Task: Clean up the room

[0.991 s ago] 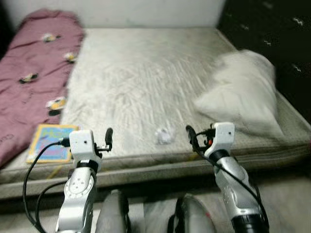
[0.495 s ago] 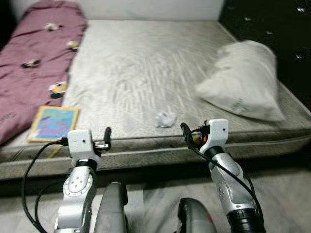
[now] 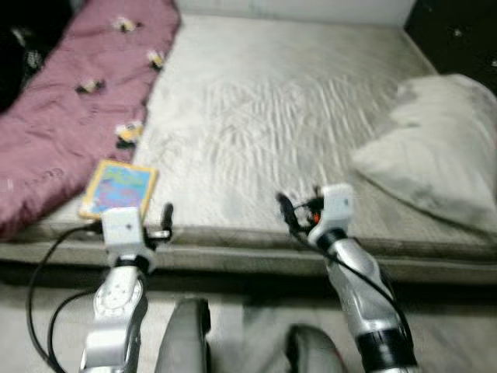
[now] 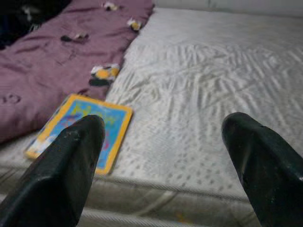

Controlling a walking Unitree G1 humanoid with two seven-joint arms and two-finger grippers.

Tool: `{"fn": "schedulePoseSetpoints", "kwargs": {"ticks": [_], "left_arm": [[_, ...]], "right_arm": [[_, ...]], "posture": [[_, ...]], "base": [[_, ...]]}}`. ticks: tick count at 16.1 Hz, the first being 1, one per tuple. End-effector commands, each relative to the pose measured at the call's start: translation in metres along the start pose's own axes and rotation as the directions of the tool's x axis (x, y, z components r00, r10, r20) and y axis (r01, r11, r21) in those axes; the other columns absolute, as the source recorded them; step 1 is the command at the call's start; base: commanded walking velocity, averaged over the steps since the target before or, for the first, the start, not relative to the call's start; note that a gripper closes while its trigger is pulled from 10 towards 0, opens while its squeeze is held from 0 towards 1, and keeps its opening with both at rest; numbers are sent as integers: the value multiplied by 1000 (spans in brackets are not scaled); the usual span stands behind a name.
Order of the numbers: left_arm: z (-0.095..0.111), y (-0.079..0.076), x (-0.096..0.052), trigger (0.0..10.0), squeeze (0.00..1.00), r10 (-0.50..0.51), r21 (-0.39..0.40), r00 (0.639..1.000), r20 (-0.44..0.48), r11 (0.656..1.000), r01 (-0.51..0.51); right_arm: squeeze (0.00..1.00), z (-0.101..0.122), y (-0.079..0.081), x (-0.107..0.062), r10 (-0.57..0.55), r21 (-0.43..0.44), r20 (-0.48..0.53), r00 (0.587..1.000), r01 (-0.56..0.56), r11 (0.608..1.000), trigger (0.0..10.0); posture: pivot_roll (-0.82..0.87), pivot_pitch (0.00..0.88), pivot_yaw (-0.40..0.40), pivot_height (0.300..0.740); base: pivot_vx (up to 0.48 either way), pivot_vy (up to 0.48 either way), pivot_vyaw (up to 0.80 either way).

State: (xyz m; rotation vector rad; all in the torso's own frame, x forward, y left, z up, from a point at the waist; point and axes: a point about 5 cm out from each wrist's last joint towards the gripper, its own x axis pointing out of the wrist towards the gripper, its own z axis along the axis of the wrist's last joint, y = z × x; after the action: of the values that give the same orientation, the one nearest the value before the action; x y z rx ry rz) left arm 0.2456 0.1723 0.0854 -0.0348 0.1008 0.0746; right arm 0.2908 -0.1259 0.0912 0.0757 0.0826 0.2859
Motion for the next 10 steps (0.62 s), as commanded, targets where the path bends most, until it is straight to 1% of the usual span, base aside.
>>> {"fn": "schedulePoseSetpoints", "kwargs": {"ticks": [1,10], "left_arm": [[0,-9,0,10000,0,-27,-8,1000,-2,1000,27],[-1,-10,-2,10000,0,-37,-7,999,-7,999,37]], "right_arm": [[0,-11,-14,-9,-50,-4,-46,998,50,999,10000],[0,-14,-17,-10,-71,1,-53,996,71,997,10000]], "posture": [[0,91,-36,632],[3,90,-35,632]], "base": [[277,0,0],[280,0,0]]}}
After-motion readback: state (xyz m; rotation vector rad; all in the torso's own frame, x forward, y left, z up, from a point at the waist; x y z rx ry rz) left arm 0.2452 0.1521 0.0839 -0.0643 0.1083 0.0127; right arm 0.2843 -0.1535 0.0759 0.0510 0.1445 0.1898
